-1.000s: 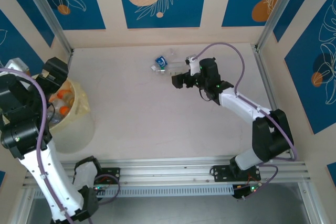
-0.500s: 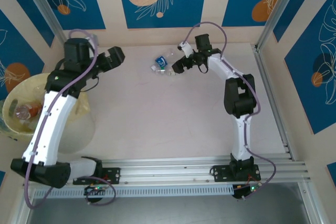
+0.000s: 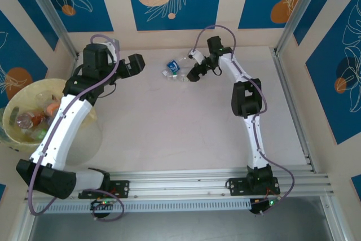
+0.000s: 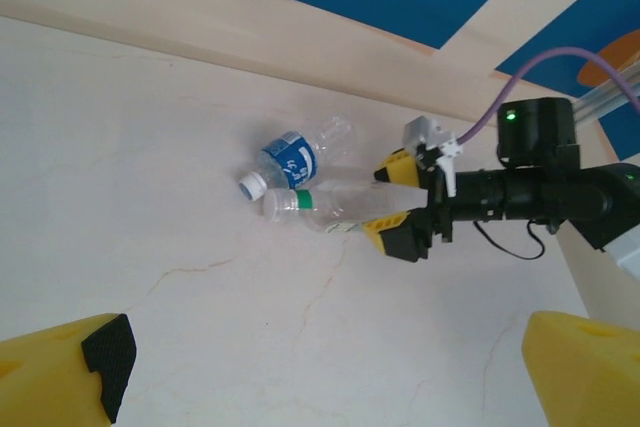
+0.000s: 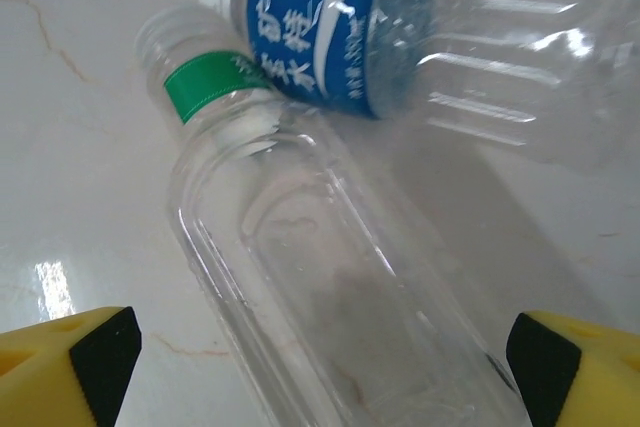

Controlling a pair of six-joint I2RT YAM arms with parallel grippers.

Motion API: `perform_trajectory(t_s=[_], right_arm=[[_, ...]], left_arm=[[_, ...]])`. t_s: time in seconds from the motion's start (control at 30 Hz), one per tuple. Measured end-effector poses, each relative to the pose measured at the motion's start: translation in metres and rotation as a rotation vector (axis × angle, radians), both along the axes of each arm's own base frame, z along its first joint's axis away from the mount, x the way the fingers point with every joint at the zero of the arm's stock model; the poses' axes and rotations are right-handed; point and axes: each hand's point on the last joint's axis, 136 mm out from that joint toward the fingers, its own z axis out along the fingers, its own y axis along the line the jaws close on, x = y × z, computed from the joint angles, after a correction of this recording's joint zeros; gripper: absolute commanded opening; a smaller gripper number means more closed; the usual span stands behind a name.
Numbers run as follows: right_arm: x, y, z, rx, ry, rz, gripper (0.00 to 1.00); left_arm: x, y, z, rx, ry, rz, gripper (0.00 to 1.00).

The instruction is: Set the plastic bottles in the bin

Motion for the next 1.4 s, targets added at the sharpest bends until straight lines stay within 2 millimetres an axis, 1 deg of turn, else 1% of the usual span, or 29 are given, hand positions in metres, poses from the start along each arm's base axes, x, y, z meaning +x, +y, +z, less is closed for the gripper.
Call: perform_trajectory(t_s=[0.2, 0.3, 0.4, 0.43, 0.53, 0.6, 0.67, 0.77, 0.83, 0.9, 1.0, 1.1, 1.13, 1.17, 1.23, 1.33, 1.37, 1.4], right_arm=[[-0.010, 0.009, -0.012, -0.097, -0.024, 0.057, 0.95], [-0.014, 0.014, -0.016, -0.129, -0.031, 0.077, 0.91], [-0.018, 0.018, -0.023, -0.158, -0.035, 0.091, 0.78], [-0.020, 0.019, -0.028, -0.172, -0.035, 0.096, 0.71], [-0.026, 0.019, -0.043, -0.215, -0.025, 0.105, 0.59], [-0.026, 0.023, -0.042, -0.221, -0.048, 0.107, 0.54], [-0.030, 0.021, -0.040, -0.231, -0.063, 0.099, 0.49], [-0.051, 0.016, -0.036, -0.243, -0.063, 0.098, 0.44], [-0.071, 0.013, -0.026, -0.232, -0.062, 0.091, 0.43], [-0.090, 0.014, -0.007, -0.203, -0.073, 0.084, 0.43], [-0.117, 0.026, 0.037, -0.102, -0.116, 0.078, 0.44], [-0.143, 0.043, 0.083, 0.036, -0.147, 0.075, 0.45], [-0.151, 0.050, 0.096, 0.085, -0.153, 0.073, 0.45], [-0.157, 0.056, 0.105, 0.125, -0.155, 0.074, 0.46], [-0.172, 0.067, 0.116, 0.205, -0.141, 0.075, 0.46], [-0.189, 0.082, 0.116, 0.282, -0.077, 0.077, 0.46], [-0.192, 0.087, 0.115, 0.299, -0.057, 0.079, 0.46], [-0.197, 0.090, 0.114, 0.315, -0.035, 0.081, 0.46]], left_arm=[[0.004, -0.007, -0.008, -0.002, -0.005, -0.034, 1.00], [0.006, -0.008, -0.014, 0.002, 0.004, -0.040, 1.00], [0.007, -0.009, -0.020, 0.004, 0.014, -0.047, 1.00], [0.007, -0.010, -0.023, 0.005, 0.018, -0.047, 1.00], [0.008, -0.010, -0.029, 0.008, 0.030, -0.048, 1.00], [0.010, -0.010, -0.033, 0.011, 0.039, -0.047, 1.00], [0.011, -0.011, -0.037, 0.013, 0.049, -0.047, 1.00], [0.012, -0.011, -0.042, 0.012, 0.060, -0.044, 1.00], [0.014, -0.011, -0.049, 0.003, 0.071, -0.038, 1.00], [0.015, -0.013, -0.059, -0.015, 0.088, -0.036, 1.00], [0.015, -0.021, -0.078, -0.068, 0.120, -0.049, 1.00], [0.017, -0.031, -0.094, -0.142, 0.146, -0.070, 1.00], [0.019, -0.035, -0.097, -0.171, 0.153, -0.078, 1.00], [0.019, -0.039, -0.099, -0.193, 0.158, -0.087, 1.00], [0.022, -0.046, -0.101, -0.243, 0.163, -0.108, 1.00], [0.025, -0.056, -0.097, -0.316, 0.140, -0.138, 0.99], [0.025, -0.058, -0.096, -0.336, 0.134, -0.146, 0.98], [0.024, -0.061, -0.095, -0.353, 0.128, -0.152, 0.93]])
